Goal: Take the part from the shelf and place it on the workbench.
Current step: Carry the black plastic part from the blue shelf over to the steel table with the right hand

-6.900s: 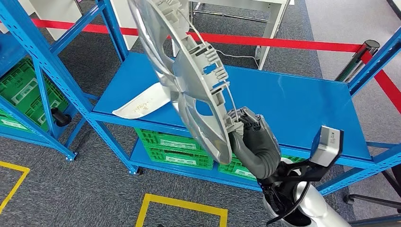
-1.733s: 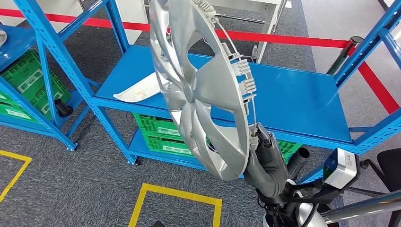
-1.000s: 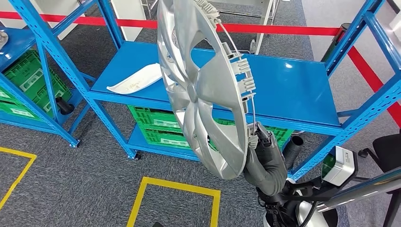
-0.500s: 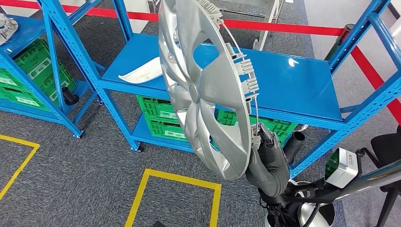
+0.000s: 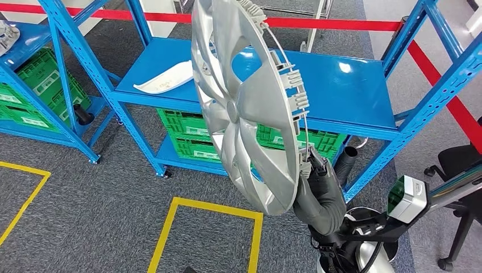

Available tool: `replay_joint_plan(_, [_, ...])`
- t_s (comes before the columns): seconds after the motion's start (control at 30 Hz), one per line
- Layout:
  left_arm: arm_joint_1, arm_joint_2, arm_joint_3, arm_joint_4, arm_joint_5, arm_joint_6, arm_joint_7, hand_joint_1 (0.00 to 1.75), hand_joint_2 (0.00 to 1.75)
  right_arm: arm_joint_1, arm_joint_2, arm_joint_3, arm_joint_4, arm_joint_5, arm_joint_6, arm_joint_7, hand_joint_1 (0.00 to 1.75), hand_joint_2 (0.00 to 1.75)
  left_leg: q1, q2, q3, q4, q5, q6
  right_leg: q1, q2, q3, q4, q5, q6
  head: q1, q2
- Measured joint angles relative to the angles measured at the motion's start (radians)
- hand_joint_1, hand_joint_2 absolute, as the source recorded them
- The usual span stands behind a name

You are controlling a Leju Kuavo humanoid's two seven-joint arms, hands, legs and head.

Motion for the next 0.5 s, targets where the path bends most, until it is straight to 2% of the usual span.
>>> replay_joint_plan(0.03, [-0.001,0.0,0.0,0.0,0.0,0.0,0.0,0.0,1.75,0.0,0.0,0.0,0.0,0.0,0.0,0.0,1.75,1.75,-0.002,-0.001,0.033,-0.057,0.014,0.005,0.001,0.0,-0.004,0.001,0.005,0.005,0.0,0.0])
replay_joint_plan(0.07, [-0.001,0.0,0.0,0.0,0.0,0.001,0.0,0.0,1.75,0.0,0.0,0.0,0.0,0.0,0.0,0.0,1.75,1.75,-0.005,-0.002,0.049,-0.09,0.019,0.009,0.001,0.0,-0.008,0.001,0.01,0.011,0.0,0.0])
replay_joint_plan(0.13, [0.001,0.001,0.0,0.0,0.001,0.002,0.0,0.0,1.75,0.0,0.0,0.0,0.0,-0.001,0.0,-0.001,1.75,1.75,-0.009,-0.002,0.045,-0.102,0.025,0.017,-0.001,-0.001,-0.013,-0.002,0.024,0.024,0.0,0.0])
replay_joint_plan(0.17, [0.002,0.0,0.0,0.0,0.001,0.002,0.0,0.0,1.75,0.001,0.0,0.0,0.0,-0.002,0.0,-0.001,1.75,1.75,-0.008,0.0,0.041,-0.105,0.033,0.022,-0.002,-0.001,-0.016,-0.002,0.024,0.03,0.001,0.0])
replay_joint_plan(0.2, [0.003,0.0,0.0,0.0,0.002,0.002,0.0,0.0,1.75,0.001,0.0,-0.001,0.0,-0.004,0.0,-0.001,1.75,1.75,-0.006,0.002,0.036,-0.109,0.043,0.028,-0.003,0.0,-0.02,0.004,0.012,0.036,0.002,0.0])
replay_joint_plan(0.23, [0.002,0.0,0.0,0.0,0.002,0.001,0.0,0.0,1.75,0.001,0.0,-0.001,0.0,-0.005,0.0,-0.001,1.75,1.75,-0.004,0.004,0.029,-0.112,0.052,0.034,-0.003,0.001,-0.028,0.027,-0.014,0.041,0.004,0.0])
replay_joint_plan(0.27, [0.001,-0.001,0.0,0.0,0.002,0.001,0.0,0.0,1.75,0.002,0.0,-0.001,0.0,-0.006,-0.001,-0.001,1.75,1.75,-0.002,0.006,0.021,-0.113,0.06,0.038,-0.004,0.001,-0.041,0.069,-0.055,0.045,0.006,0.0])
replay_joint_plan(0.33, [0.001,-0.001,0.0,-0.001,0.002,0.001,0.0,0.0,1.75,0.003,0.0,-0.001,0.0,-0.007,-0.001,-0.001,1.75,1.75,-0.003,0.008,0.001,-0.107,0.07,0.042,-0.005,0.002,-0.072,0.188,-0.134,0.052,0.009,0.0])
replay_joint_plan(0.37, [0.001,-0.001,0.0,-0.001,0.002,0.001,0.0,0.0,1.75,0.005,0.0,-0.001,0.0,-0.007,-0.001,-0.001,1.75,1.75,-0.003,0.008,-0.011,-0.102,0.076,0.042,-0.005,0.002,-0.079,0.236,-0.152,0.055,0.009,0.0])
replay_joint_plan(0.4, [0.001,-0.001,0.0,-0.001,0.002,0.002,0.0,0.0,1.75,0.006,0.0,-0.001,0.0,-0.007,-0.001,-0.001,1.75,1.75,-0.004,0.008,-0.023,-0.097,0.08,0.042,-0.005,0.002,-0.073,0.255,-0.15,0.056,0.009,0.0])
replay_joint_plan(0.43, [0.001,-0.001,0.0,-0.001,0.002,0.002,0.0,0.0,1.75,0.007,0.0,-0.001,0.0,-0.007,-0.002,-0.001,1.75,1.75,-0.004,0.009,-0.034,-0.091,0.084,0.041,-0.005,0.002,-0.054,0.245,-0.134,0.056,0.01,0.0])
replay_joint_plan(0.47, [0.001,-0.001,0.0,-0.001,0.002,0.002,0.0,0.0,1.75,0.008,0.0,-0.001,0.0,-0.007,-0.002,-0.001,1.75,1.75,-0.003,0.008,-0.044,-0.084,0.086,0.039,-0.005,0.002,-0.015,0.194,-0.107,0.056,0.01,0.0])
replay_joint_plan(0.5, [0.001,-0.001,0.0,-0.001,0.002,0.002,0.0,0.0,1.75,0.008,0.0,-0.002,0.0,-0.007,-0.002,-0.001,1.75,1.75,-0.003,0.008,-0.054,-0.077,0.088,0.036,-0.005,0.002,0.028,0.128,-0.091,0.054,0.01,0.0])
